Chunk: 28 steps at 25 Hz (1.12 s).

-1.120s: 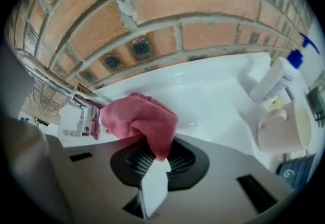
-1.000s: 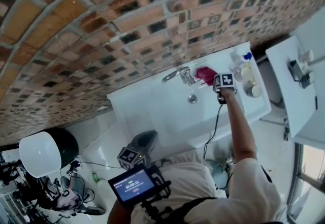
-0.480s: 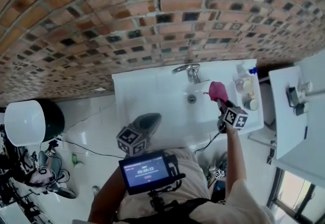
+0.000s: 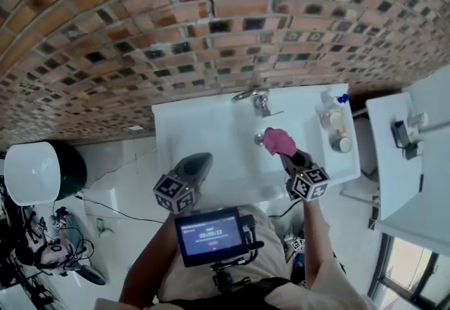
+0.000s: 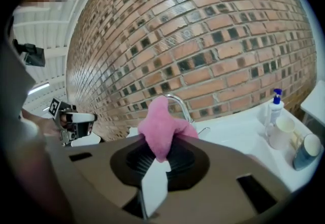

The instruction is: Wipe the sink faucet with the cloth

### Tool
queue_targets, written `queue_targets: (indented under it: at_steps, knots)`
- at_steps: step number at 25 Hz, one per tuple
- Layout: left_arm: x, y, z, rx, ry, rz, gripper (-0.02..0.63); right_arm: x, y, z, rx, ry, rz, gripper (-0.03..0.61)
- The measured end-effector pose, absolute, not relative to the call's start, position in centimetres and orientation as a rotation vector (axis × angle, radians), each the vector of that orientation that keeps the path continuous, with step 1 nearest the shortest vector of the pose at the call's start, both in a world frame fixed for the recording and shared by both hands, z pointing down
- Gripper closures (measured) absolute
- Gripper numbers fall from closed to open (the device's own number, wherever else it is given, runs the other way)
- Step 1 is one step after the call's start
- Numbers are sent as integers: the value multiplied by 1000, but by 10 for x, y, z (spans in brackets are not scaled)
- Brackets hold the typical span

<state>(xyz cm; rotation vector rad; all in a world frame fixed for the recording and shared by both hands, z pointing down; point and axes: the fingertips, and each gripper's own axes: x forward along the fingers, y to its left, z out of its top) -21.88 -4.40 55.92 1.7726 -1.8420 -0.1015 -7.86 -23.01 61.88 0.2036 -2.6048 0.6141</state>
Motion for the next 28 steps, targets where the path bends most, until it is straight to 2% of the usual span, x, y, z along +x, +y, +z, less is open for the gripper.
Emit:
queue_targets:
  at_steps: [12, 18, 28]
  knots:
    - [-220, -44, 562, 1760, -1849, -65, 614, -54, -225, 639, 264, -2559, 677, 515]
    - [-225, -45, 564, 1753, -1842, -61, 614, -50, -264, 632, 340, -2563, 646, 515]
    - [-240, -36, 576, 1707, -1816, -43, 614, -115, -377, 662, 374, -2399, 461, 515]
